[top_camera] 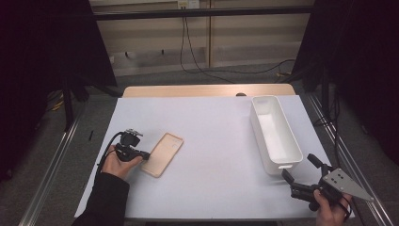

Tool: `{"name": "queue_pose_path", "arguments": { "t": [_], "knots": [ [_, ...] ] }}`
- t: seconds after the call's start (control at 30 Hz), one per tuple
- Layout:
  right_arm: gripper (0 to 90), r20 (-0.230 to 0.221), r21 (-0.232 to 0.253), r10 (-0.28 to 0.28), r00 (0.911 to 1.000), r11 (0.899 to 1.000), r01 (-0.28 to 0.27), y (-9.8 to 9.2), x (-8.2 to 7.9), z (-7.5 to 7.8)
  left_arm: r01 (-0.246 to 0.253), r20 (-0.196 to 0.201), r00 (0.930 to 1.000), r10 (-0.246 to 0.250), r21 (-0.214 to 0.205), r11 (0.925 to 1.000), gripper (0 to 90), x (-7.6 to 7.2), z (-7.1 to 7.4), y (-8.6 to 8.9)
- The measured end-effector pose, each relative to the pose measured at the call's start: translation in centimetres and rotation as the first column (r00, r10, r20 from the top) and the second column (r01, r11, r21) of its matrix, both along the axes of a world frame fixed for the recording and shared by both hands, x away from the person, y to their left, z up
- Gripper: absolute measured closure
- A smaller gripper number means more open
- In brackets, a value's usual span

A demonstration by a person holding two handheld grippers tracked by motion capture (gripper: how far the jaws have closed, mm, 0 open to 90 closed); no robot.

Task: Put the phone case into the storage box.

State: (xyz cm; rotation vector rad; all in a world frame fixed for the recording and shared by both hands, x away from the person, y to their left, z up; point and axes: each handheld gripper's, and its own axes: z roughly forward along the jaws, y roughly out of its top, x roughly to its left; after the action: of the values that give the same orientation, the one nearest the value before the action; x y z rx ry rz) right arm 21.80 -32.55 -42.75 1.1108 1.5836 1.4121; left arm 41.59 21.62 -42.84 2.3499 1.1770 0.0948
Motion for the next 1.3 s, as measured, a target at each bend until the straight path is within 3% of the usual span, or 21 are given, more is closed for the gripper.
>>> {"name": "queue_pose_path", "arguments": {
  "t": [0.17, 0.3, 0.47, 0.63, 0.93, 1.07, 1.3],
  "knots": [
    [0.0, 0.001, -0.004, 0.001, 1.0, 1.0, -0.001, 0.0, 0.0, 0.0, 0.002, 0.004, 1.0, -0.002, 0.005, 1.0, 86.9, 0.0, 0.0, 0.0],
    [0.0, 0.001, -0.002, 0.0, 1.0, 1.0, 0.0, 0.0, 0.0, 0.0, 0.003, 0.049, 0.9988, -0.005, 0.041, 0.9991, 87.9, -0.3, 0.0, -0.3],
    [0.0, 0.0, -0.002, 0.0, 1.0, 1.0, 0.0, 0.0, 0.0, 0.0, -0.004, 0.034, 0.9994, 0.005, -0.011, 0.9999, 88.0, -0.2, -0.1, 0.2],
    [0.0, 0.0, 0.001, -0.001, 1.0, 1.0, 0.001, 0.0, 0.0, 0.0, 0.0, 0.051, 0.9987, 0.001, -0.02, 0.9998, 88.1, -0.3, -0.1, 0.2],
    [0.0, -0.001, 0.0, -0.001, 1.0, 1.0, 0.001, 0.0, 0.0, 0.0, -0.031, 0.074, 0.9966, 0.035, -0.057, 0.9979, 88.1, -0.4, -0.1, 0.5],
    [0.0, 0.0, -0.001, -0.001, 1.0, 1.0, 0.001, -0.1, 0.0, 0.0, -0.043, 0.111, 0.9925, 0.052, -0.079, 0.996, 88.1, -0.5, 0.3, 0.7],
    [0.0, 0.001, -0.001, -0.001, 1.0, 1.0, 0.001, 0.0, 0.0, 0.0, -0.052, 0.193, 0.9785, 0.072, -0.108, 0.9928, 88.2, -1.1, 0.8, 0.6]
  ]
}}
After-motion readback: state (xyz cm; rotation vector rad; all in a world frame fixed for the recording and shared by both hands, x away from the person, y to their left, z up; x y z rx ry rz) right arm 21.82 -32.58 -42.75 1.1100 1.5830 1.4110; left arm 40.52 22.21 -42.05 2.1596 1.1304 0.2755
